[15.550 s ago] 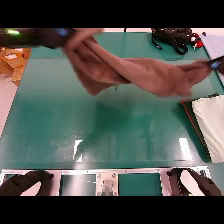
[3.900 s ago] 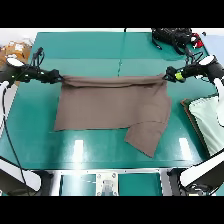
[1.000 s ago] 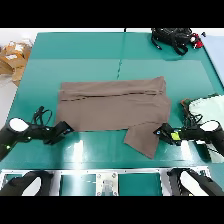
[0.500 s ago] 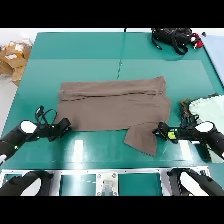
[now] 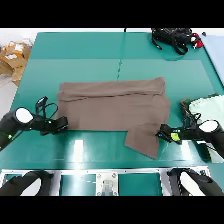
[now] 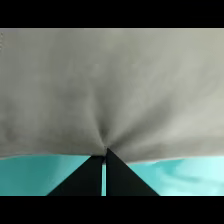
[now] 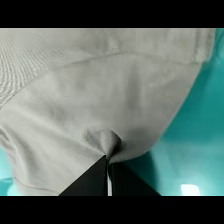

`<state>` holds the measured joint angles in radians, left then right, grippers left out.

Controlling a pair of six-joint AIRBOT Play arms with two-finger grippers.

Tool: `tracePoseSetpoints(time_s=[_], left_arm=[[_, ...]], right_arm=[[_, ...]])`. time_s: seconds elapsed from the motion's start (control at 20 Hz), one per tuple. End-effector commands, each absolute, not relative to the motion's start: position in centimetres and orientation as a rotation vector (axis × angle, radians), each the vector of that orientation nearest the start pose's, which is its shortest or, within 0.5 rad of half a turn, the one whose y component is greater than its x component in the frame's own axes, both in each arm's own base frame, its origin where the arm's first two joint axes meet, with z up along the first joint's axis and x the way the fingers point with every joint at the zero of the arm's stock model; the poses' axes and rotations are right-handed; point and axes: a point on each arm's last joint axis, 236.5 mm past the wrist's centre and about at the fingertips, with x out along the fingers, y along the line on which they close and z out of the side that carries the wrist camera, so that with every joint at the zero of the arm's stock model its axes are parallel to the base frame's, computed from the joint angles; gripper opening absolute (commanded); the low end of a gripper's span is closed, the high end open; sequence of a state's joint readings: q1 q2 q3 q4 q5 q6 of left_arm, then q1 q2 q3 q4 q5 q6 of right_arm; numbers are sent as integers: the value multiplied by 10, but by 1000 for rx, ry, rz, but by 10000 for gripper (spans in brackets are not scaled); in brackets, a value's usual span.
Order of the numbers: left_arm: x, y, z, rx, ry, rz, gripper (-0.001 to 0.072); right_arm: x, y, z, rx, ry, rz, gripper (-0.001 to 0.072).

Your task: Fold the shirts.

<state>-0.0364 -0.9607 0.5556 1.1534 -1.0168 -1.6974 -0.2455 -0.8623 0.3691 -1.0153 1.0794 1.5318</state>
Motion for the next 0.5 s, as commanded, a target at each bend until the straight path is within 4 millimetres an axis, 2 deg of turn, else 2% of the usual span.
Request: tracePoseSetpoints(time_s=[0.0, 0.1, 0.2, 0.35, 0.45], left_arm=[[217, -76, -56, -364, 1546, -99, 24], [218, -76, -44, -350, 1525, -117, 24], [230, -78, -28, -349, 1472, -129, 24], [255, -84, -8, -357, 1390, -164, 24], [282, -90, 6, -360, 1327, -201, 24]], right_arm=[[188, 49, -70, 667, 1480, -30, 20], [190, 35, -49, 610, 1436, -70, 20], [203, 31, -26, 586, 1367, -64, 20], [239, 41, 7, 624, 1251, 15, 20], [271, 43, 22, 644, 1185, 57, 20]])
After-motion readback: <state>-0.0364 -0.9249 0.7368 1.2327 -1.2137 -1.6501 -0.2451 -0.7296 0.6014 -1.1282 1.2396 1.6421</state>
